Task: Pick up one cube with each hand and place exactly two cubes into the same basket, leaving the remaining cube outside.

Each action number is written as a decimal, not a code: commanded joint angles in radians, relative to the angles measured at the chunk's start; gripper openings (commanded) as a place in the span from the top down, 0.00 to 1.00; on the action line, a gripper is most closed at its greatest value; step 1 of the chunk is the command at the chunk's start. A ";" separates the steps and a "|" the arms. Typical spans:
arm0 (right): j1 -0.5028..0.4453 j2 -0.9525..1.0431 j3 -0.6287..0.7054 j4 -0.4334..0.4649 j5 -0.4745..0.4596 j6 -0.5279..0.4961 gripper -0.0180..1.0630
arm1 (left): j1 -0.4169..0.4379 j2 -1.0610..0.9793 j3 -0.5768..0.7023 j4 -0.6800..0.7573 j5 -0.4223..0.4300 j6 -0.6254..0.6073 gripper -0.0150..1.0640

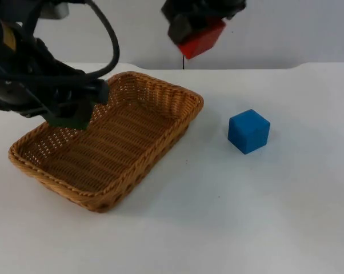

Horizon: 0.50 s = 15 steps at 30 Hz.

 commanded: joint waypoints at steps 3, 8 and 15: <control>0.005 0.105 -0.129 0.051 0.020 0.001 0.98 | 0.019 0.069 -0.044 -0.005 -0.029 0.031 0.99; 0.005 0.251 -0.276 0.101 0.024 -0.007 0.98 | 0.026 0.177 -0.089 0.018 -0.063 0.047 0.99; 0.005 0.352 -0.312 0.130 -0.016 -0.009 0.98 | 0.026 0.285 -0.093 0.027 -0.129 0.047 0.99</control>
